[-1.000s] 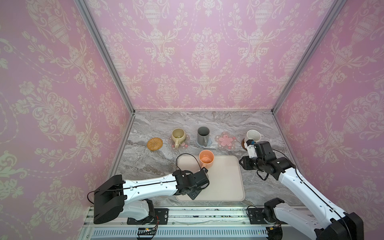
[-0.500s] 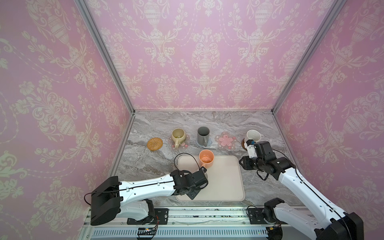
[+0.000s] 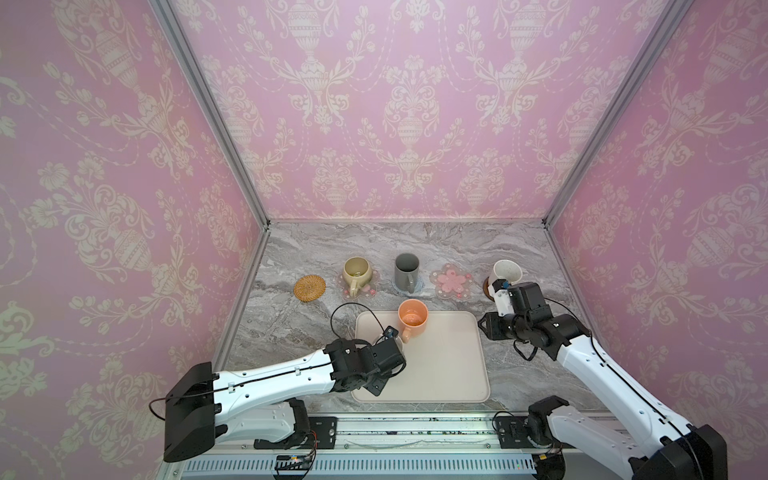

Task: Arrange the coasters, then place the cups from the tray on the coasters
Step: 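Lift the lavender mug with the left gripper toward the rattan coaster, then carry the lavender mug with the left gripper over the rattan coaster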

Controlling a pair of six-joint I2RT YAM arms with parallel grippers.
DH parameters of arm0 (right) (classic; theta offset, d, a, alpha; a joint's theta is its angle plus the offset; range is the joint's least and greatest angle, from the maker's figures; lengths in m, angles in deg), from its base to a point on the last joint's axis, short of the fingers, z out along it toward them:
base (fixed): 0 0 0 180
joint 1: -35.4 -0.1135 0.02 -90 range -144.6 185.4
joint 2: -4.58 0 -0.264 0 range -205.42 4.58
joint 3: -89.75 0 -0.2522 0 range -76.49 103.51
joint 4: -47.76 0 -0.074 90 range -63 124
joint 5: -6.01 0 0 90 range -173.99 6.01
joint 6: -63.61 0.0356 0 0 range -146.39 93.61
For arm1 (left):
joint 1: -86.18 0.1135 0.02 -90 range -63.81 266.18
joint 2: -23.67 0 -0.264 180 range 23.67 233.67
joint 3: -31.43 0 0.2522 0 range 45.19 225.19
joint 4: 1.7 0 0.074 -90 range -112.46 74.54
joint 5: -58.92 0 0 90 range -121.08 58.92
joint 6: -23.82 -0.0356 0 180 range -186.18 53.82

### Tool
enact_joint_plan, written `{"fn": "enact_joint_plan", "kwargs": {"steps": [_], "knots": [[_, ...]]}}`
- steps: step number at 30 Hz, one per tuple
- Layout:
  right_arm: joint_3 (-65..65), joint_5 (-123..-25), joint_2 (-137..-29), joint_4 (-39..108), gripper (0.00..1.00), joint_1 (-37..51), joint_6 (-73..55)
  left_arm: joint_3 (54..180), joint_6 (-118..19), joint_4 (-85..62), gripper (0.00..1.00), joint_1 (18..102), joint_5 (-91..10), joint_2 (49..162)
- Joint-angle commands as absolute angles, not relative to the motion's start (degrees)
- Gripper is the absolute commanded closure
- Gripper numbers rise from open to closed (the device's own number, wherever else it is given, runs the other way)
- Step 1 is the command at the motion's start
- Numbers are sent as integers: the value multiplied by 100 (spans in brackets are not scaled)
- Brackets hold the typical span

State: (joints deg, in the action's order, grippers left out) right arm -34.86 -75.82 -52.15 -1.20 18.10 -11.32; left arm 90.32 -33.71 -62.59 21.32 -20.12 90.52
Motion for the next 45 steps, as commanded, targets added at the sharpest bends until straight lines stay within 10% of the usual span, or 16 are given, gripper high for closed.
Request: {"fn": "enact_joint_plan", "kwargs": {"steps": [1, 45], "knots": [[-3479, -7522, -5228, -74, 63, 1777, -1206, 8973, -2898, -6412, 100, 2370, -1597, 8609], [-3437, -7467, -5561, -17, 63, 1780, -1352, 9903, -4283, -6699, 100, 5907, -1722, 8316]]}}
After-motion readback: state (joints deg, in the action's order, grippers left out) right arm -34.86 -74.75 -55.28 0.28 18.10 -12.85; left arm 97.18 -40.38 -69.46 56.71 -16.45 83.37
